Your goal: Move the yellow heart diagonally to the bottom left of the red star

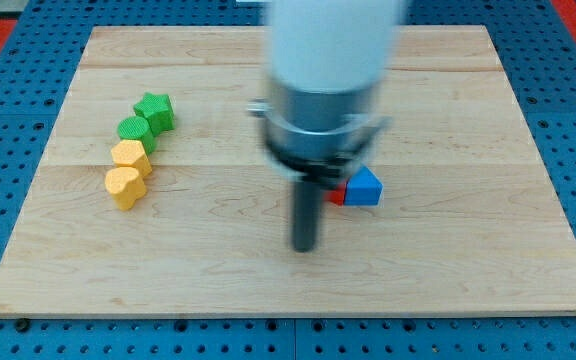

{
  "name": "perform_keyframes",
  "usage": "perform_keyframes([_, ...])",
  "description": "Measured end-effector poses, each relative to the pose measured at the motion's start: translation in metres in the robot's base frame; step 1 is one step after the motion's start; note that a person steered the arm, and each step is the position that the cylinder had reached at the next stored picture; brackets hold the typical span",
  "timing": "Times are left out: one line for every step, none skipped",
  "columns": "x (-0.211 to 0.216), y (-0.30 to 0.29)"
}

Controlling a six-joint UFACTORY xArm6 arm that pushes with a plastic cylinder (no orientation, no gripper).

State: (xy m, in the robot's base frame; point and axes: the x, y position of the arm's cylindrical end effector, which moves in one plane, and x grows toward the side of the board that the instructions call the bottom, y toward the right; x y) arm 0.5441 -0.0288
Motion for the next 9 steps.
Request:
perform_keyframes([-0.013,-0.120])
perform_keyframes([-0.020,-0.204])
perform_keyframes([-0.051,-0.217])
perform_keyframes([-0.069,-0.191])
perform_keyframes([-0.064,-0.123])
perform_keyframes([-0.036,-0.045])
perform_keyframes([-0.021,-0.013])
perform_keyframes([-0.047,-0.057])
perform_keyframes([-0.043,-0.095])
